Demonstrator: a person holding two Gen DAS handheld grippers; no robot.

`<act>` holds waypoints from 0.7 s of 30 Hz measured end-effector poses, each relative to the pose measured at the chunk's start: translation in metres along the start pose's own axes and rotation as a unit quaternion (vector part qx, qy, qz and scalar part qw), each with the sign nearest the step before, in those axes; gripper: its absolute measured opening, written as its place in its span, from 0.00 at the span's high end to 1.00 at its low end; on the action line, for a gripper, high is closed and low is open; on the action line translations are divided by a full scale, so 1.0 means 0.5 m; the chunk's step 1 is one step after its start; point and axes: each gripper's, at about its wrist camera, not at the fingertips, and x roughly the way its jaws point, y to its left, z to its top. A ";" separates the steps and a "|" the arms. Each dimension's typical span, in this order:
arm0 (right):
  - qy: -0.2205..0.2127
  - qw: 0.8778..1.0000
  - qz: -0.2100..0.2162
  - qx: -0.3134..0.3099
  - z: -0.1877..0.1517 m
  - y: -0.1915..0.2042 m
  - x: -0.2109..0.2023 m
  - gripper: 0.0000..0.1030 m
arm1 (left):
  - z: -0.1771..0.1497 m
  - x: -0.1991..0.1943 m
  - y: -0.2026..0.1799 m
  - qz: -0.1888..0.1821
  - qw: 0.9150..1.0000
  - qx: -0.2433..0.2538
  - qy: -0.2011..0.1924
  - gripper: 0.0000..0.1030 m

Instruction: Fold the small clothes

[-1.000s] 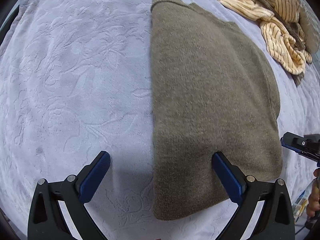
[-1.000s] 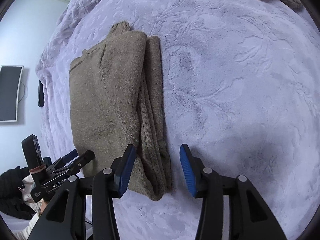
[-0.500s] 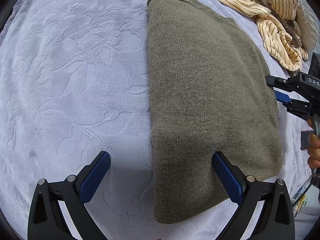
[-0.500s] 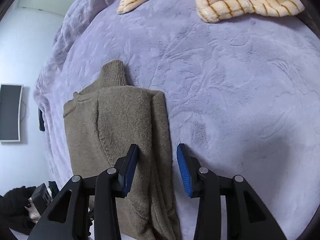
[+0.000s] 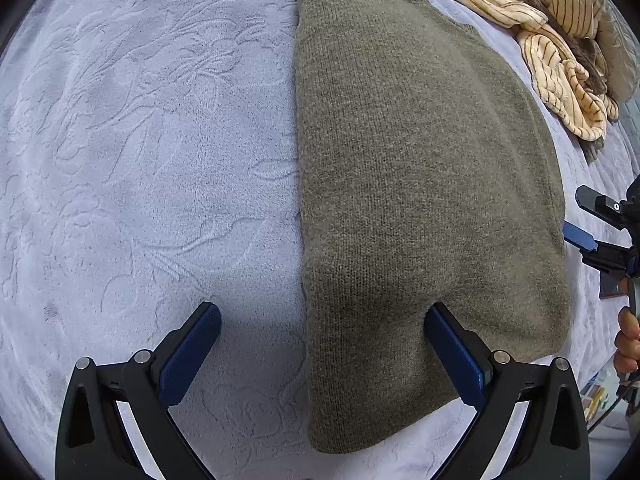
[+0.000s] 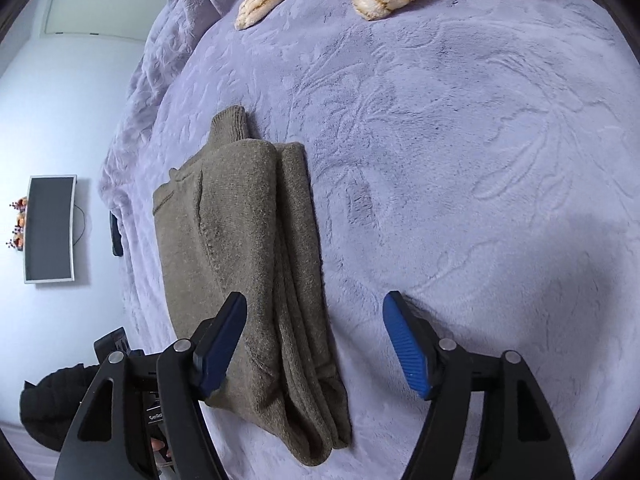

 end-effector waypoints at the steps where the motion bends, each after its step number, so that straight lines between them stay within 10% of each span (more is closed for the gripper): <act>1: 0.002 1.000 0.000 -0.002 0.001 0.000 0.002 0.28 | 0.000 0.002 0.000 -0.003 1.000 -0.002 0.001 0.01; 21: 0.028 0.998 0.052 -0.032 0.061 0.023 0.089 0.28 | -0.001 0.015 0.035 -0.054 0.998 -0.018 0.011 0.01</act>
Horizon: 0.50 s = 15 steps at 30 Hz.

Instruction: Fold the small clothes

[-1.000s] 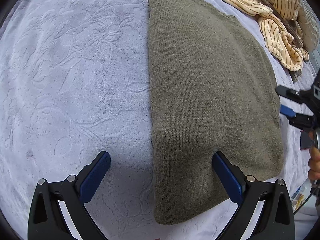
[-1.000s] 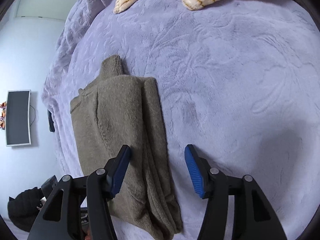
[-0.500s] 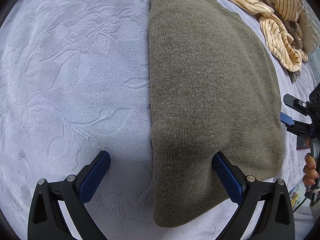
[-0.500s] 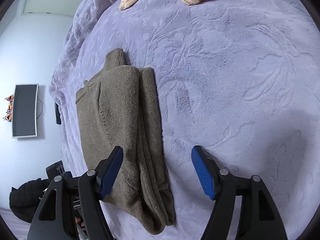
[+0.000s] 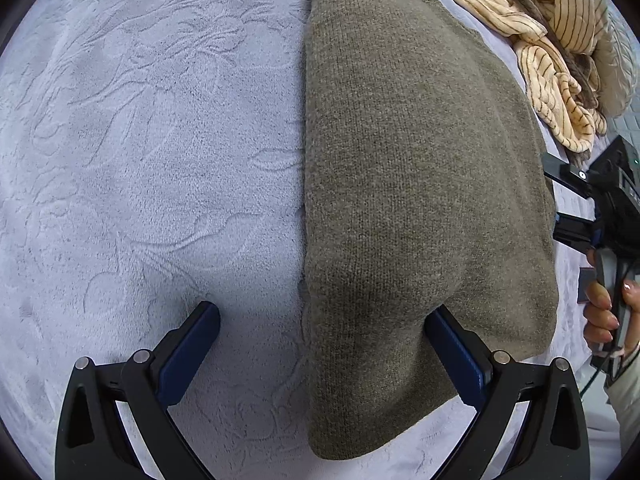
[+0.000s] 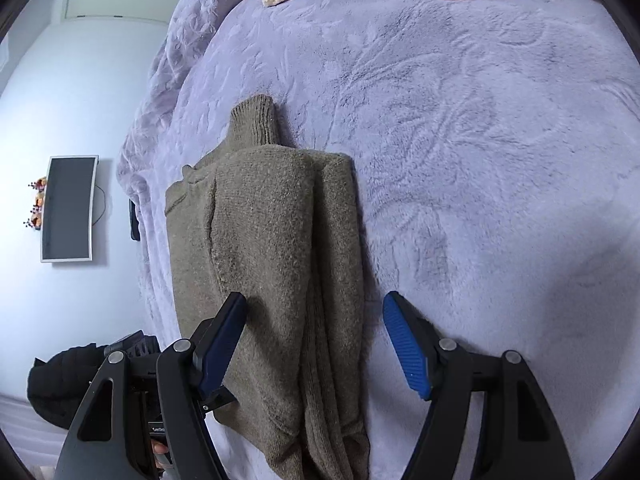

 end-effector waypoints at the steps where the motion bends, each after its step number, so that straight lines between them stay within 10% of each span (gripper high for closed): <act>1: 0.001 1.000 0.003 -0.004 0.003 0.002 0.005 0.28 | -0.004 -0.005 0.008 -0.002 1.000 0.000 -0.002 0.01; 15: 0.033 0.998 0.040 -0.035 0.046 0.056 0.064 0.24 | -0.007 -0.035 -0.029 -0.103 0.993 0.056 -0.018 0.01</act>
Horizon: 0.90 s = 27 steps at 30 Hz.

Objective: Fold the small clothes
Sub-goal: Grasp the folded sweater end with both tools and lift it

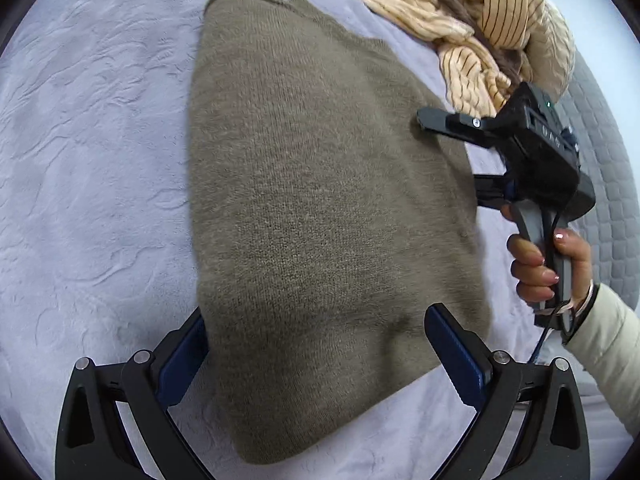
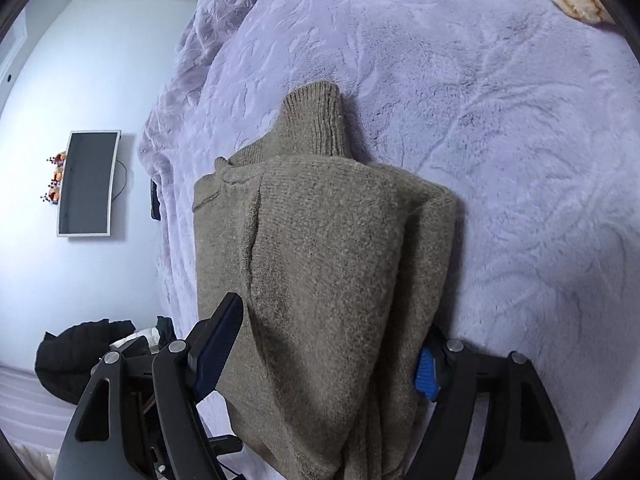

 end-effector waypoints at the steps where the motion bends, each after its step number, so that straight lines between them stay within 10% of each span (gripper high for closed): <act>1: 0.001 1.000 0.001 0.002 0.000 -0.004 0.004 0.24 | 0.000 0.010 0.006 -0.007 1.000 -0.003 0.009 0.01; 27: 0.006 0.999 -0.036 0.025 0.003 -0.005 0.020 0.28 | -0.009 0.018 -0.052 0.079 0.997 0.014 0.018 0.14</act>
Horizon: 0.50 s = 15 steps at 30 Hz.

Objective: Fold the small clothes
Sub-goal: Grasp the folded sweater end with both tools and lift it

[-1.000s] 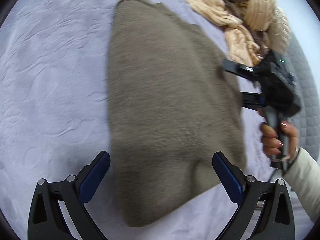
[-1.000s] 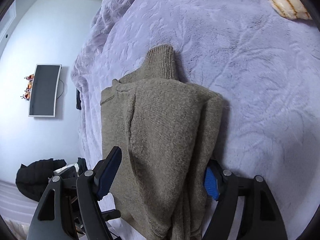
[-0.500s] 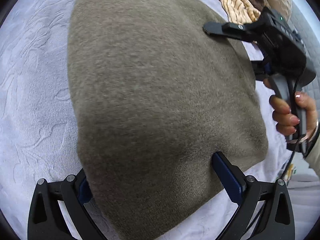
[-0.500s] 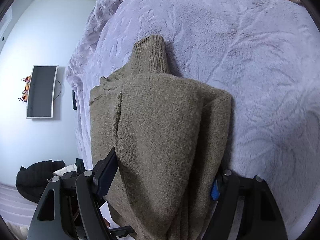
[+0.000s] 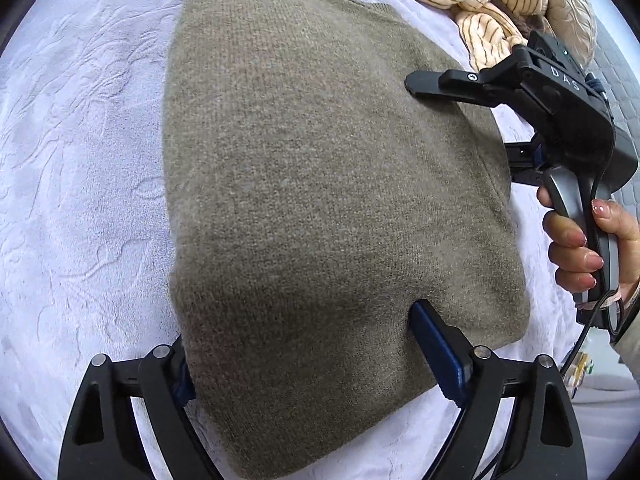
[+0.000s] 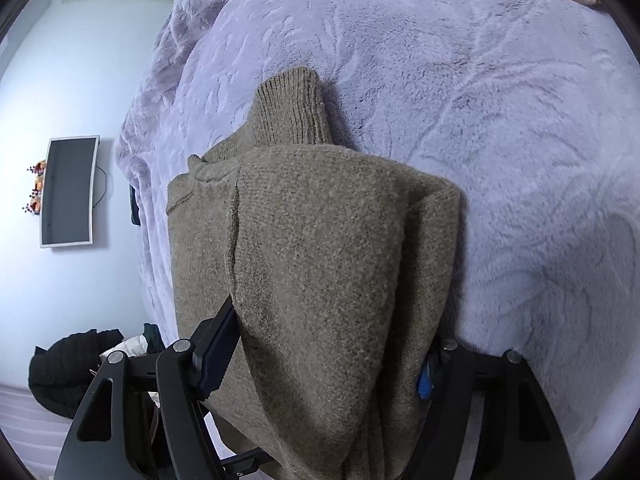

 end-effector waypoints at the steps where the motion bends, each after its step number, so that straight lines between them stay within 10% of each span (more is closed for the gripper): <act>1: 0.000 1.000 0.000 0.003 0.001 -0.002 0.000 0.28 | -0.001 -0.002 0.001 -0.001 1.000 -0.002 -0.002 0.15; 9: -0.018 1.000 -0.008 0.007 -0.009 0.013 -0.014 0.60 | -0.010 -0.027 0.006 -0.001 1.000 0.003 -0.009 0.42; 15: -0.032 0.999 0.039 0.012 -0.027 0.038 -0.046 0.62 | -0.018 -0.083 0.017 -0.026 0.999 0.003 -0.038 0.59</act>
